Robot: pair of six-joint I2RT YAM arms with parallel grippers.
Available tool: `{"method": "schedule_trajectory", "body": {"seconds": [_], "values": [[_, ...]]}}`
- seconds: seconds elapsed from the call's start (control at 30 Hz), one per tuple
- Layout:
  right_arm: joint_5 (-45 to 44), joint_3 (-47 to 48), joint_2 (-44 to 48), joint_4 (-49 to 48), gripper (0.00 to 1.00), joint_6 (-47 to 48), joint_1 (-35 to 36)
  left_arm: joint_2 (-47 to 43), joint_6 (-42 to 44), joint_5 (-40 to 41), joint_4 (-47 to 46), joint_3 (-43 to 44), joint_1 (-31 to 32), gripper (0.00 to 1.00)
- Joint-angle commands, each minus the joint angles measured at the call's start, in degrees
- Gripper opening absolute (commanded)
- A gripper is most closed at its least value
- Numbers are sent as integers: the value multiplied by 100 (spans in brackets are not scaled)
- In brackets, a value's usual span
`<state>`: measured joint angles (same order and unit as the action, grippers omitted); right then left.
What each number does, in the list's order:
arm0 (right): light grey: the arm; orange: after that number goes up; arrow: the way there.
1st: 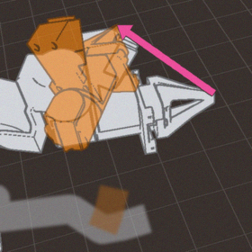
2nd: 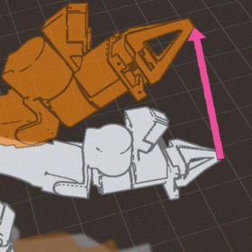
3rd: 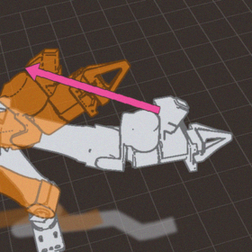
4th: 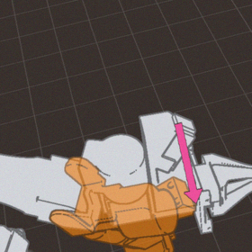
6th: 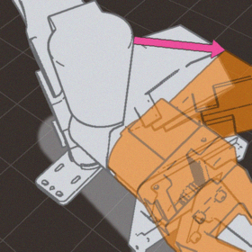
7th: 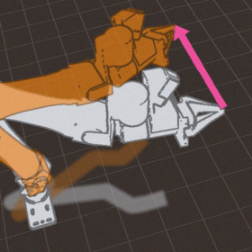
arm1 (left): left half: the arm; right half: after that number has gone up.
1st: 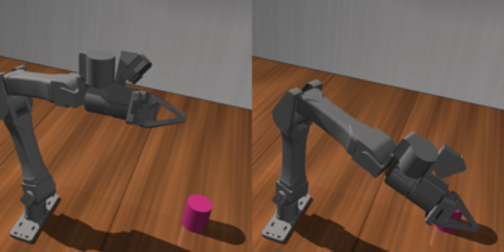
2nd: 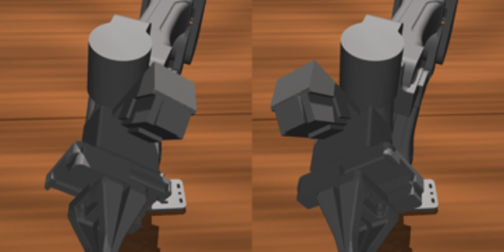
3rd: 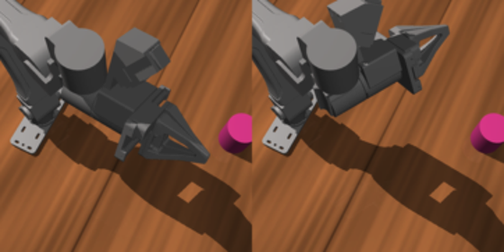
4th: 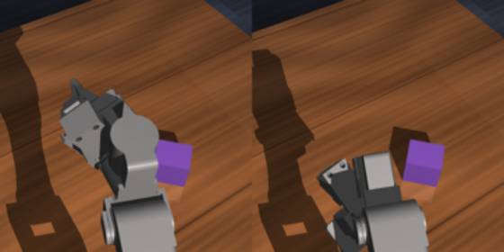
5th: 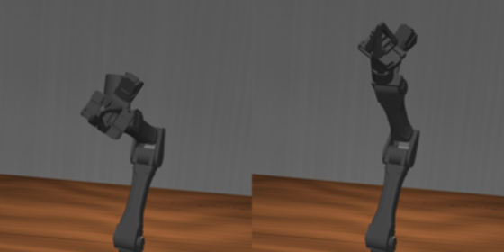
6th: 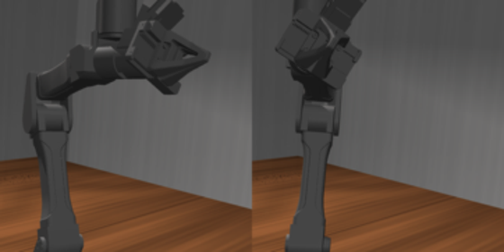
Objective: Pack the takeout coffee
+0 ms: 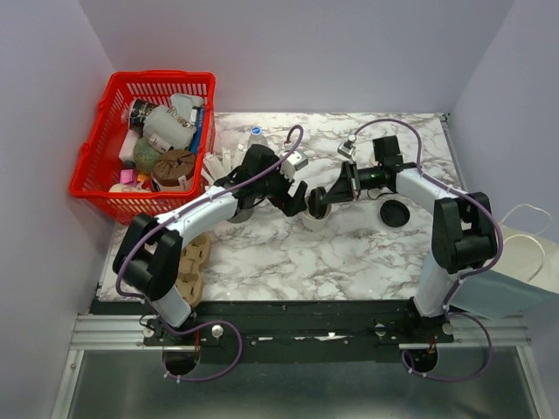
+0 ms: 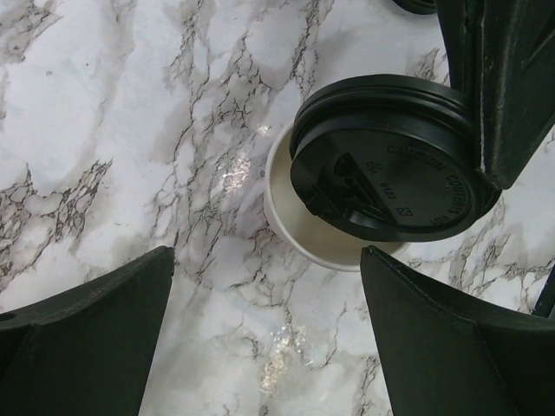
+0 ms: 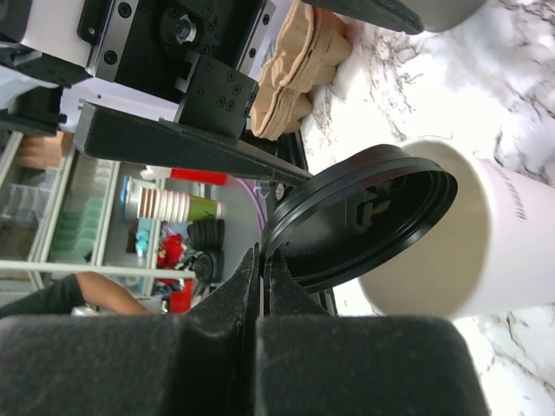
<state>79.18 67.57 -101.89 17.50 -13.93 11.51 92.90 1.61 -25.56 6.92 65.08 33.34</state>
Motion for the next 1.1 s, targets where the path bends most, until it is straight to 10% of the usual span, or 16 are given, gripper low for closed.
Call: {"method": "schedule_trajectory", "body": {"seconds": [0.0, 1.07], "values": [[195, -104, -165, -370, 7, -285, -114, 167, -134, -37, -173, 172, -12, 96], [-113, -95, -165, -80, 22, -102, -333, 334, -134, 95, -243, 137, -30, 96]]}}
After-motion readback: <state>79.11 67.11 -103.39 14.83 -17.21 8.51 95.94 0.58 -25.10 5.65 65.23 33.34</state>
